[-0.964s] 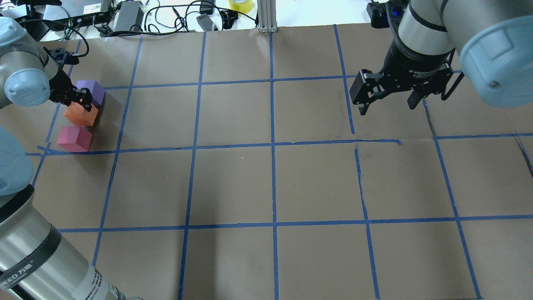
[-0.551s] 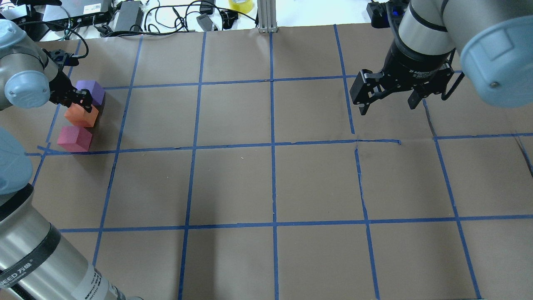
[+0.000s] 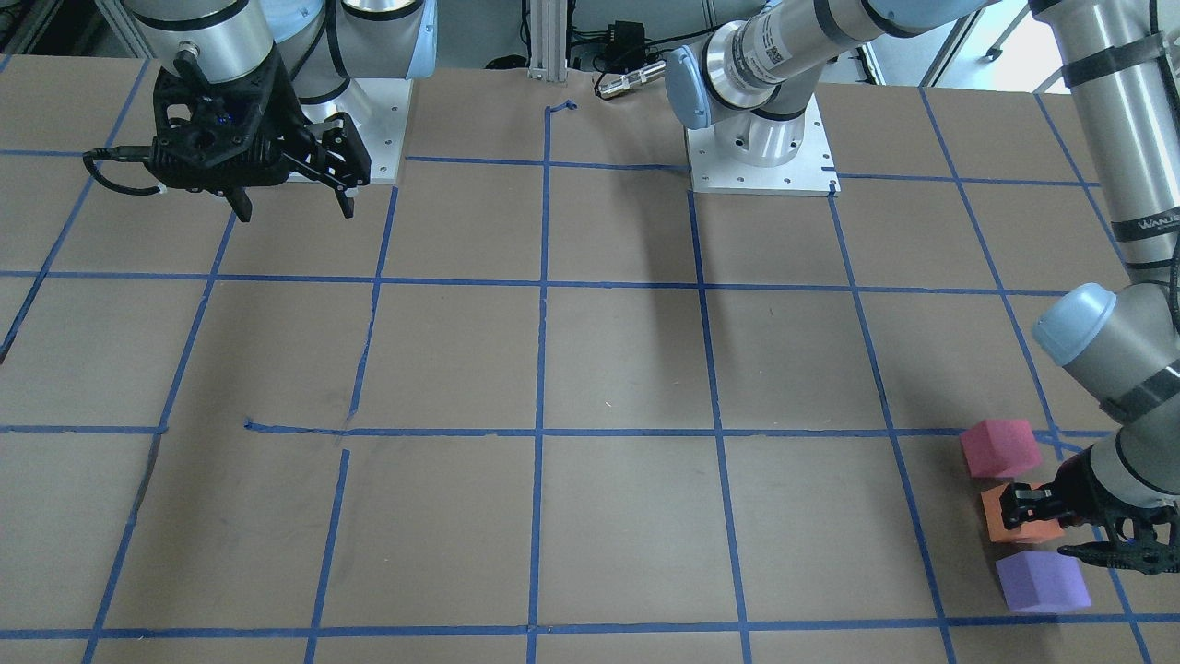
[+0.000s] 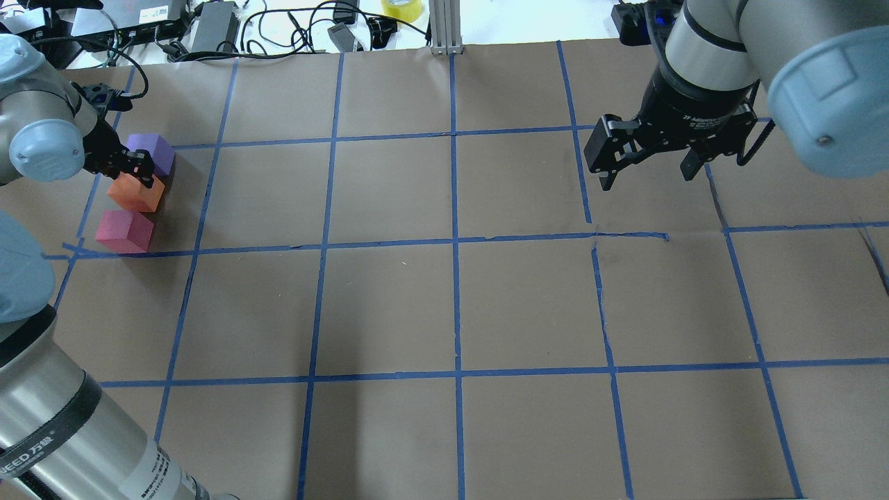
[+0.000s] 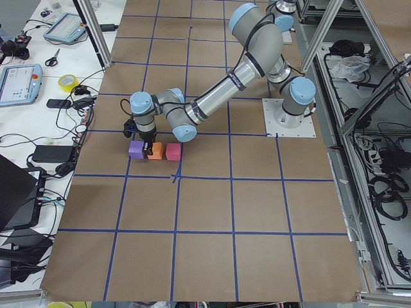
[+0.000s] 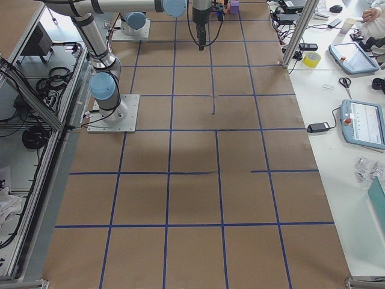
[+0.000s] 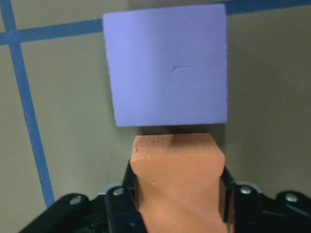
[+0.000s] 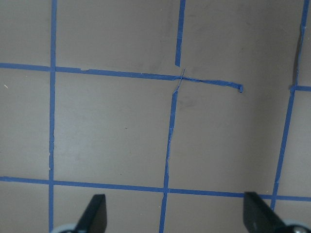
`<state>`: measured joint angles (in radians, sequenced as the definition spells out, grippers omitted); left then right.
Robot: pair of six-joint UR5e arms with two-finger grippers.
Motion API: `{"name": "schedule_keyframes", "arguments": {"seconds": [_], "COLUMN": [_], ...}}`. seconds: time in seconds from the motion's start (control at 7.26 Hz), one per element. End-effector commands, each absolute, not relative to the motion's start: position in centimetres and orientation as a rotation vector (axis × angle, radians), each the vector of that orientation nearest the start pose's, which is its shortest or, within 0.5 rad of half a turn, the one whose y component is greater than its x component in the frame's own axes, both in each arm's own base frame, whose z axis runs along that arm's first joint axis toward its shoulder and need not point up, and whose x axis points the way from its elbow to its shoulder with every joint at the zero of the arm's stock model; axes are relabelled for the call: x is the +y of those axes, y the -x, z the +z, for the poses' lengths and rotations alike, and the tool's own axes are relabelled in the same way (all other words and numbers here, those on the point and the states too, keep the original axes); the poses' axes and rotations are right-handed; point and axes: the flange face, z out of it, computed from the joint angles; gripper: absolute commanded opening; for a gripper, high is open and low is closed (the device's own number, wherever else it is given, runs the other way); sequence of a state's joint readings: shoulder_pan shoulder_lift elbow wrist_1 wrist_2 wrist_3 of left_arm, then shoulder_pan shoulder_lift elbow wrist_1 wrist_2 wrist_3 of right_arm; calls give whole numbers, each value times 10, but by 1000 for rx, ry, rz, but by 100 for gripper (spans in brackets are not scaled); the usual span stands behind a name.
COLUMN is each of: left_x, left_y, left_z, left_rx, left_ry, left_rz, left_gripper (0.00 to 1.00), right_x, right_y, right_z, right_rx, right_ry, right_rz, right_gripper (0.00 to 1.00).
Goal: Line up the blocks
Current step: 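Lower the orange cube into the gap and release it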
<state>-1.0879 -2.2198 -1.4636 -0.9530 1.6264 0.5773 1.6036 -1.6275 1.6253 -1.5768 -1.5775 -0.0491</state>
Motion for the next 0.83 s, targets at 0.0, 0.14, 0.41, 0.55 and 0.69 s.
{"name": "schedule_keyframes", "arguments": {"seconds": [0.0, 0.14, 0.41, 0.55, 0.69], "left_x": [-678, -678, -678, -677, -678], "left_y": [-211, -212, -213, -214, -214], "left_z": [202, 200, 199, 200, 207], "left_rx": [3062, 3058, 3053, 3053, 3047], "left_ry": [-141, -147, -154, -152, -151], "left_rz": [-49, -42, -33, -35, -49], "left_gripper": [0, 59, 100, 100, 100], "right_x": [-469, -470, -466, -466, -466], "right_y": [-125, -123, -125, -125, -125], "right_z": [487, 486, 489, 489, 490], "right_rx": [3145, 3145, 3145, 3144, 3145], "right_ry": [61, 53, 60, 60, 60], "right_rz": [7, 15, 8, 7, 5], "right_gripper": [100, 100, 100, 100, 100]}}
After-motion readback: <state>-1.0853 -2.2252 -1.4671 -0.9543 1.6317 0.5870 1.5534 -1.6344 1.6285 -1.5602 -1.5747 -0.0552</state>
